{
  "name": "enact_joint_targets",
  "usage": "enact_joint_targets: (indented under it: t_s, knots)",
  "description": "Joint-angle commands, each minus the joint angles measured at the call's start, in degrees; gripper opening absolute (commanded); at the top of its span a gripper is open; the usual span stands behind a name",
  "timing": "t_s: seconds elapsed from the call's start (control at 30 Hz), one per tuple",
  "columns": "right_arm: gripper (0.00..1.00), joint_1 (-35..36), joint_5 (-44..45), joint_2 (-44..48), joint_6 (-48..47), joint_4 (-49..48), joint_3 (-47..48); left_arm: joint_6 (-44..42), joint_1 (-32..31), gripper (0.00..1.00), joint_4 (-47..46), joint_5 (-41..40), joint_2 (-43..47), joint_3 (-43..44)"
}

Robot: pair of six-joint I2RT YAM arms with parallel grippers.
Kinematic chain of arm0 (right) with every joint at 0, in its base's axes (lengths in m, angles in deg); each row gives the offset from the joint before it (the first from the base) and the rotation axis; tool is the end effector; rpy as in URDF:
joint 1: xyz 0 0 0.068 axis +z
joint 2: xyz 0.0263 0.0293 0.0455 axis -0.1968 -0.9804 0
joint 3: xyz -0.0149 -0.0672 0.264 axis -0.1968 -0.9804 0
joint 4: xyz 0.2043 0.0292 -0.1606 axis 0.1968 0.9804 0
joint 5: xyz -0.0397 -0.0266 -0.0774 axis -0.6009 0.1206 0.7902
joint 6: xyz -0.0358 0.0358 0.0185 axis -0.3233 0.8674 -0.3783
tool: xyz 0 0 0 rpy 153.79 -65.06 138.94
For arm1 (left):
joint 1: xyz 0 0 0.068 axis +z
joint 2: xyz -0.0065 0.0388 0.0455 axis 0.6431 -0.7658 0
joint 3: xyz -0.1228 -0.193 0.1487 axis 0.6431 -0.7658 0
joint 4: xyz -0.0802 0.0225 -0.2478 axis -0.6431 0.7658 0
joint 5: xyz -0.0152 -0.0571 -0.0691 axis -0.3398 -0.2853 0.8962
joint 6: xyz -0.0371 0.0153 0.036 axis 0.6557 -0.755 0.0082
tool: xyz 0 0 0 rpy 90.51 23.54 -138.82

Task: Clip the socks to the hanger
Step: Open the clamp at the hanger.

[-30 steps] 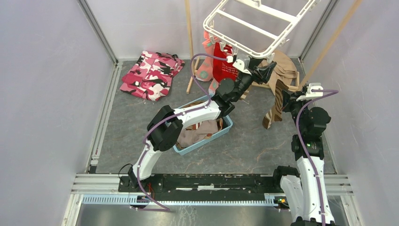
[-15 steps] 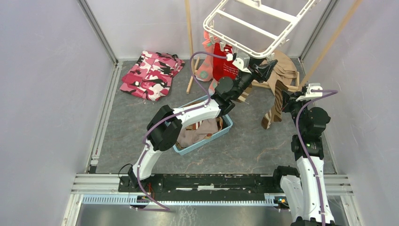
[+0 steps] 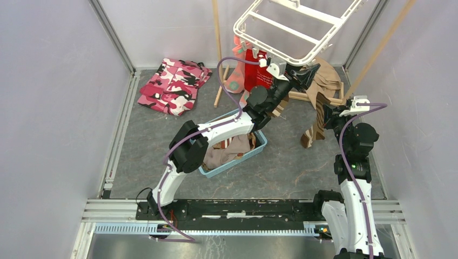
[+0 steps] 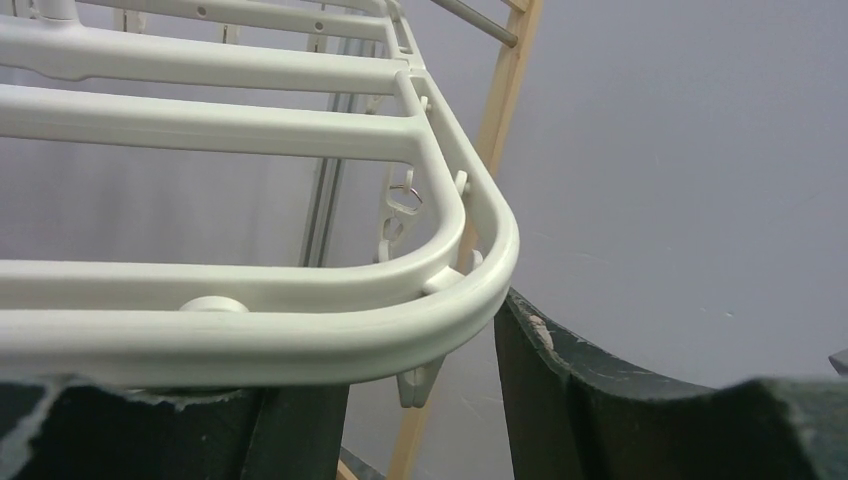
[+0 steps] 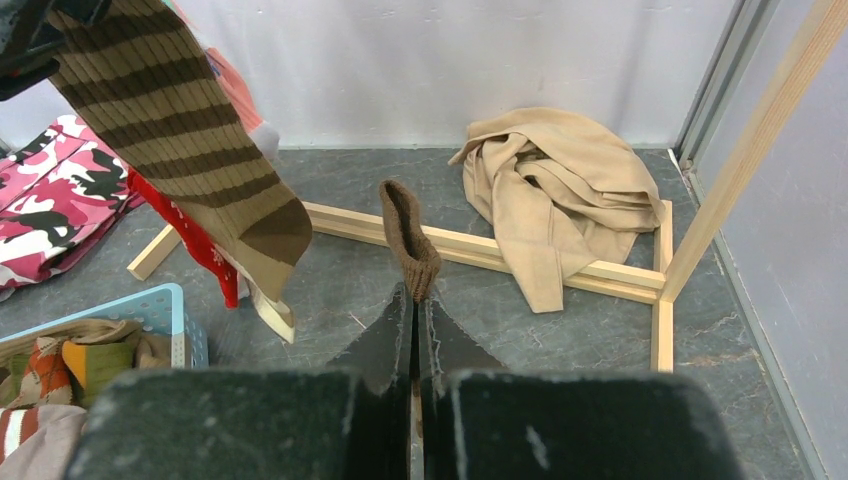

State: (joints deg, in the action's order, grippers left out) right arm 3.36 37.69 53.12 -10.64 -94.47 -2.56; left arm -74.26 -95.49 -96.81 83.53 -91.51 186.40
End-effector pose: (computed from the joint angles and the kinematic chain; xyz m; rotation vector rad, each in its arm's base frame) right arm 0.1637 -0.0141 0.3245 0.0297 1.5261 0.2045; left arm 0.2926 -0.4195 0.3694 0.2599 0.9234 -1.0640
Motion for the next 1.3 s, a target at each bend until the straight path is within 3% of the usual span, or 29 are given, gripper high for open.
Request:
enact_joint_targets:
  t_s: [0.0, 0.43, 1.27]
  knots:
    - [0.00, -0.10, -0.48, 0.30, -0.27, -2.48, -0.11, 0.95, 0.27, 0.59, -2.83, -0.23, -0.19, 3.62]
    - [0.00, -0.10, -0.69, 0.37, -0.26, -2.59, -0.45, 1.84, 0.27, 0.62, -7.55, 0.26, -0.85, 3.63]
    - [0.00, -0.10, -1.20, 0.32, -0.22, -2.79, -0.59, 4.47, 0.26, 0.59, -8.35, -0.43, -0.85, 4.44]
